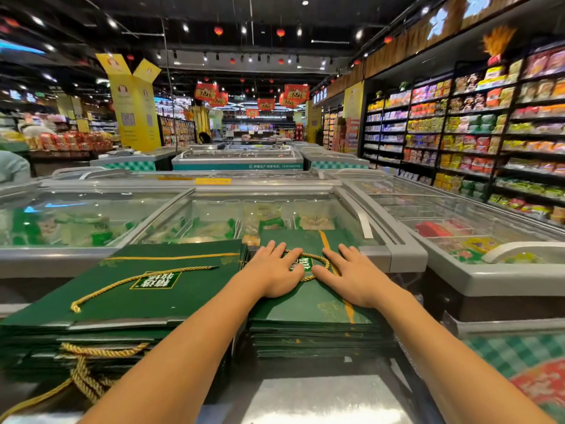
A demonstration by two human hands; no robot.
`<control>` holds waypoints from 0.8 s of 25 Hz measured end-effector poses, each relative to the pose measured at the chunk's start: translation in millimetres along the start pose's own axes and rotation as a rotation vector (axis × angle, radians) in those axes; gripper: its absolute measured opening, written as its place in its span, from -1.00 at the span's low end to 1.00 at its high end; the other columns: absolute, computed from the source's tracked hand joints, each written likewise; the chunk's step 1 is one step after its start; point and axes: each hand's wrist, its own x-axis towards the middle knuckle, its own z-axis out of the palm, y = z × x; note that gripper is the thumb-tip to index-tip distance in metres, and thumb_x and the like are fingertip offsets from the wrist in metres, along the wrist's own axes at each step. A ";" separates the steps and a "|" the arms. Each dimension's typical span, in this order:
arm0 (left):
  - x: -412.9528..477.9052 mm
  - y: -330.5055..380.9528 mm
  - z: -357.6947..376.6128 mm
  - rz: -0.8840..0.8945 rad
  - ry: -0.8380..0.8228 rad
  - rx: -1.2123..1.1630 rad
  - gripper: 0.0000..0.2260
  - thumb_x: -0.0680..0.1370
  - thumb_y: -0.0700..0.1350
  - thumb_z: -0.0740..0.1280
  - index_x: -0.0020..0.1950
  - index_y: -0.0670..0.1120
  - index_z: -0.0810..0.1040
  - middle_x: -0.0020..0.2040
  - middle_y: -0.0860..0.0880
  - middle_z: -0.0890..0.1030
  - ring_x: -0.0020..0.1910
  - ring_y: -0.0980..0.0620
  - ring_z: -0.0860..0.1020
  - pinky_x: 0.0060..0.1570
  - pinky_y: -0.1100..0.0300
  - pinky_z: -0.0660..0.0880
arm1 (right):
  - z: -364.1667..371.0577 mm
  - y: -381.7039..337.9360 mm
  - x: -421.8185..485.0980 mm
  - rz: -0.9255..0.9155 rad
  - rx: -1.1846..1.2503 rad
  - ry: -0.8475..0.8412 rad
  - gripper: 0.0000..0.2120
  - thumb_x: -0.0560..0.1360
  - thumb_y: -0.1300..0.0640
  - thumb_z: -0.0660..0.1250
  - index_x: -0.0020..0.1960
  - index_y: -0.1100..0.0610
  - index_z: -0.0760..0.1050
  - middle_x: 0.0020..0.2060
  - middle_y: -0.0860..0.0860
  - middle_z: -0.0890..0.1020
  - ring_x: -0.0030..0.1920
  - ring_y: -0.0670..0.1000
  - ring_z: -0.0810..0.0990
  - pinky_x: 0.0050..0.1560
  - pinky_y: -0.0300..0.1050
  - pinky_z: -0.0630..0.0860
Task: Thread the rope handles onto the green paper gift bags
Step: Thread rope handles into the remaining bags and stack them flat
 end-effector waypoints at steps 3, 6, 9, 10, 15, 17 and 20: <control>3.1 -1.6 4.3 0.000 -0.013 -0.002 -0.46 0.68 0.19 -0.09 0.66 0.12 -0.06 0.66 -0.11 -0.08 0.63 -0.13 -0.17 0.57 -0.06 -0.20 | 6.6 4.4 3.3 -0.002 0.011 -0.017 -0.20 0.55 -0.48 -0.09 0.66 -0.11 -0.04 0.65 0.12 -0.03 0.64 0.14 -0.11 0.62 0.08 -0.13; 0.9 -1.4 6.8 -0.003 0.007 -0.001 -0.46 0.68 0.19 -0.08 0.66 0.12 -0.04 0.66 -0.11 -0.07 0.63 -0.13 -0.15 0.57 -0.05 -0.19 | 6.4 3.1 1.6 0.002 -0.008 -0.024 -0.20 0.54 -0.48 -0.09 0.66 -0.11 -0.04 0.65 0.12 -0.02 0.64 0.14 -0.09 0.62 0.09 -0.11; -11.8 0.6 -6.2 0.024 0.082 -0.077 -0.48 0.69 0.19 -0.02 0.65 0.12 0.04 0.66 -0.10 0.01 0.63 -0.11 -0.06 0.58 -0.06 -0.08 | -7.0 -4.2 -4.1 0.003 -0.072 0.023 -0.21 0.55 -0.48 -0.06 0.64 -0.07 0.11 0.61 0.14 0.17 0.60 0.15 0.13 0.57 0.09 0.12; -19.6 -0.3 -15.3 0.036 0.126 -0.134 -0.48 0.69 0.19 0.01 0.64 0.11 0.09 0.65 -0.09 0.06 0.63 -0.10 0.00 0.58 -0.07 0.00 | -15.1 -7.0 -7.0 -0.002 -0.113 0.085 -0.24 0.55 -0.47 -0.04 0.59 -0.04 0.23 0.54 0.15 0.32 0.53 0.15 0.29 0.48 0.09 0.27; -101.5 -56.6 -55.8 0.043 0.362 -0.257 -0.69 0.66 0.06 0.22 0.34 -0.02 0.54 0.27 -0.01 0.60 0.21 0.04 0.55 0.21 0.08 0.48 | -36.6 -56.2 -32.0 -0.152 -0.063 0.414 -0.46 0.62 -0.27 0.16 0.40 0.08 0.45 0.25 0.07 0.59 0.25 0.13 0.55 0.21 0.06 0.51; -145.0 -96.5 -61.1 -0.055 0.387 -0.258 -0.78 0.65 0.03 0.27 0.17 -0.01 0.63 0.08 0.04 0.66 0.06 0.08 0.60 0.10 0.12 0.54 | -34.9 -94.9 -42.4 -0.264 0.052 0.399 -0.56 0.61 -0.21 0.25 0.31 0.07 0.53 0.17 0.04 0.62 0.20 0.10 0.57 0.18 0.06 0.52; -210.4 -155.5 -64.4 -0.225 0.437 -0.248 -0.88 0.61 0.03 0.35 0.06 0.04 0.64 -0.03 0.10 0.66 -0.04 0.16 0.60 0.08 0.09 0.57 | -26.5 -151.2 -51.7 -0.434 0.124 0.268 -0.60 0.58 -0.22 0.30 0.22 0.06 0.59 0.09 0.00 0.66 0.13 0.07 0.61 0.13 0.05 0.56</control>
